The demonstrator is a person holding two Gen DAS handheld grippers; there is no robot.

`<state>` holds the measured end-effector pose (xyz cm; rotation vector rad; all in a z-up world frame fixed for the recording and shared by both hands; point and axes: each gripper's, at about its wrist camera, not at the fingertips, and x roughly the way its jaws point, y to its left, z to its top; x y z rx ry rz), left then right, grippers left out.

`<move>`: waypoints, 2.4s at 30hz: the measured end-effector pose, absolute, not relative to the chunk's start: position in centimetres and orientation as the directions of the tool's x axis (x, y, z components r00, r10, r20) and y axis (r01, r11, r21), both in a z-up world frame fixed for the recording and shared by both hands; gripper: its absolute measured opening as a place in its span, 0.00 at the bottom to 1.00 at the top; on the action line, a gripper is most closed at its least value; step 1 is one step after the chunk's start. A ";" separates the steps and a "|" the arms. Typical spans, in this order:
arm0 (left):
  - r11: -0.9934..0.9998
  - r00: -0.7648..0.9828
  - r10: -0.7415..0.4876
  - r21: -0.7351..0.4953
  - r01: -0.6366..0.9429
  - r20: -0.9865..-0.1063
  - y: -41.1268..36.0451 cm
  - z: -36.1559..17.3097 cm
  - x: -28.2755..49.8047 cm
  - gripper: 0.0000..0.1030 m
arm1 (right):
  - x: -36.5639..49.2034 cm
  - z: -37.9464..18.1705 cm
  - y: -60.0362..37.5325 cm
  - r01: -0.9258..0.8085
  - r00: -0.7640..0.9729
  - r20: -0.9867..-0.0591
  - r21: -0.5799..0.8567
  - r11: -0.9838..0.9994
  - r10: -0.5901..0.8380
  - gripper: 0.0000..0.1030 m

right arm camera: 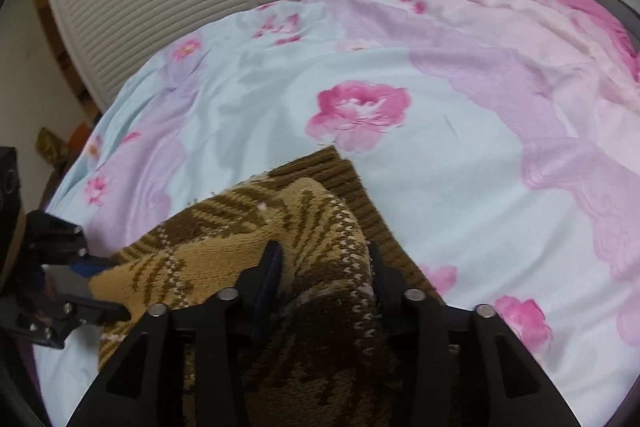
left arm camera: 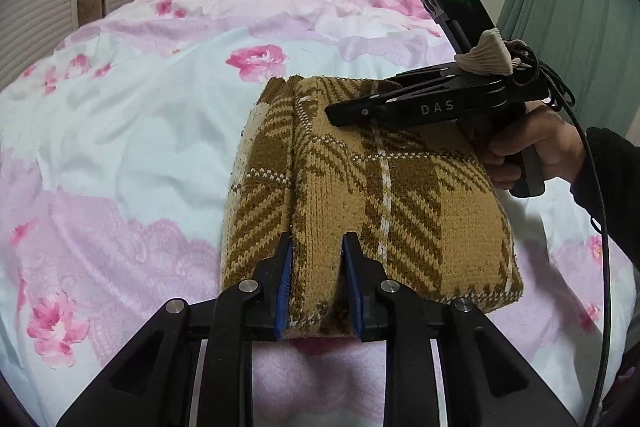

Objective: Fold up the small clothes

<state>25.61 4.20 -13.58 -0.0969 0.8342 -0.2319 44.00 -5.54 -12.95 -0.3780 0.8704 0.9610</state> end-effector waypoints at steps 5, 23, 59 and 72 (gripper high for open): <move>0.976 0.690 -0.214 -0.131 0.172 -0.691 3.2 -10.8 24.9 0.47 | 41.9 -9.3 -6.5 -0.795 0.432 -0.739 -0.041 0.605 0.517 0.55; 0.957 0.631 -0.287 -0.183 0.226 -0.721 -0.5 -11.6 26.4 0.49 | 36.7 -10.1 -12.5 -0.761 0.459 -0.743 -0.045 0.647 0.488 0.57; 0.975 0.625 -0.210 -0.212 0.072 -0.752 7.4 -12.1 27.5 0.87 | 29.4 -13.9 -19.9 -0.169 0.571 -0.622 0.550 0.818 0.536 0.92; 0.943 0.593 -0.305 -0.325 0.076 -0.745 8.5 -14.5 28.8 0.96 | 31.7 -16.9 -19.5 -0.162 0.506 -0.623 0.611 0.775 0.597 0.95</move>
